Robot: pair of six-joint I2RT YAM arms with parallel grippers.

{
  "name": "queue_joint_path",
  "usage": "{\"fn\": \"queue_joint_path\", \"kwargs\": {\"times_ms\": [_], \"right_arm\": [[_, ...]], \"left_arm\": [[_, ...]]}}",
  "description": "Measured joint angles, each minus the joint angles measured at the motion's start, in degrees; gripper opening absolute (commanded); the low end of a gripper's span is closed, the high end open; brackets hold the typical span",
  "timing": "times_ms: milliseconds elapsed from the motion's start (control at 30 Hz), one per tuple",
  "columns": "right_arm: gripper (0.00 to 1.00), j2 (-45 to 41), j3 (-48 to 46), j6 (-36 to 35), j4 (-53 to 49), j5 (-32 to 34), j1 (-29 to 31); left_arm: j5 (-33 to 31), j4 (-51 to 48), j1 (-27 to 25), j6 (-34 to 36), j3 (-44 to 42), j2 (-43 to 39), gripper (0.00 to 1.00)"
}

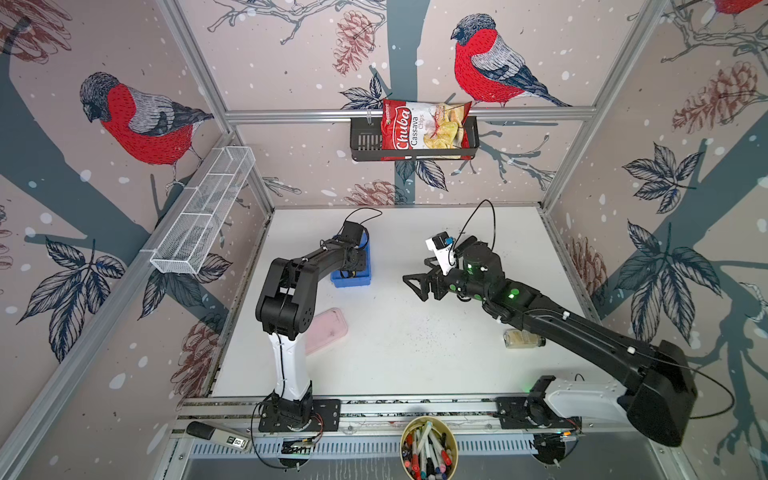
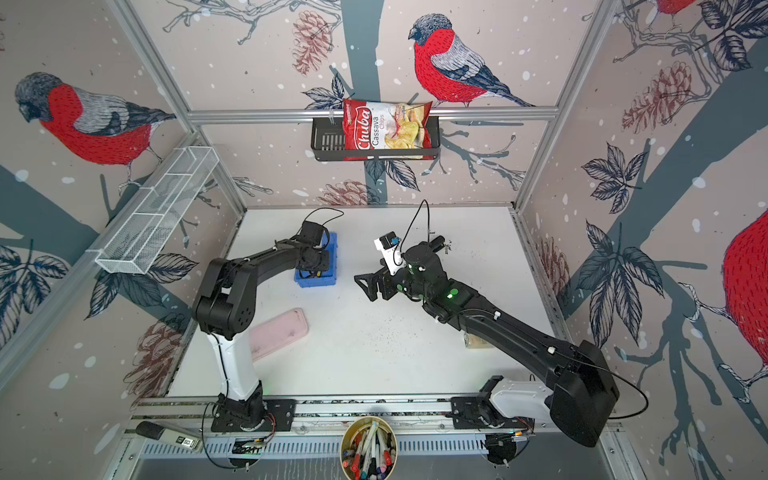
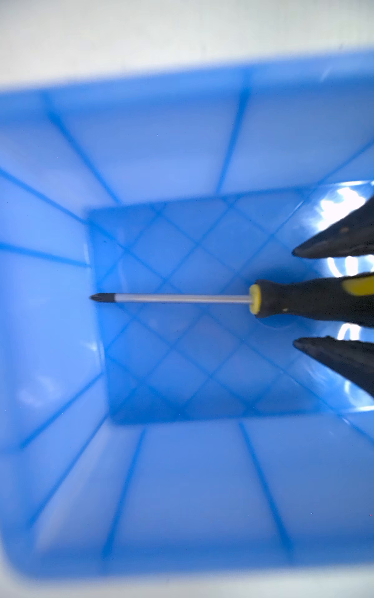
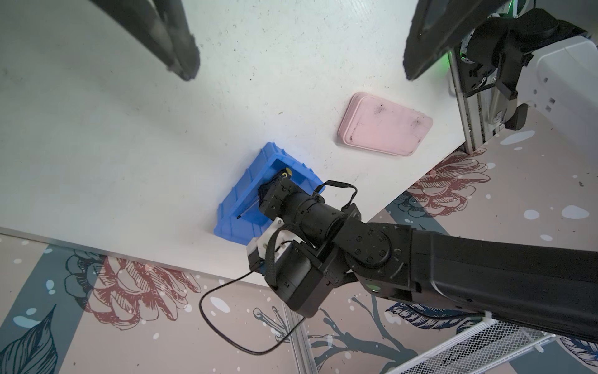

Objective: Put the screwdriver in the bin
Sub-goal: 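Open the left gripper to release the screwdriver inside the blue bin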

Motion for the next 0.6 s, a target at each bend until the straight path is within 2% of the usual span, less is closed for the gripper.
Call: {"fn": "queue_joint_path", "kwargs": {"times_ms": [400,533,600], "right_arm": [[1.0,0.0,0.3,0.2,0.0,0.8,0.0],[1.0,0.0,0.5,0.2,0.0,0.9,0.0],[1.0,0.0,0.6,0.2,0.0,0.9,0.0]], "left_arm": [[0.0,-0.1,0.0,-0.5,-1.3,-8.5,0.51],[0.2,-0.3,0.0,-0.3,0.8,-6.1,0.44],[0.3,-0.6,0.0,0.3,2.3,-4.2,0.44]]}}
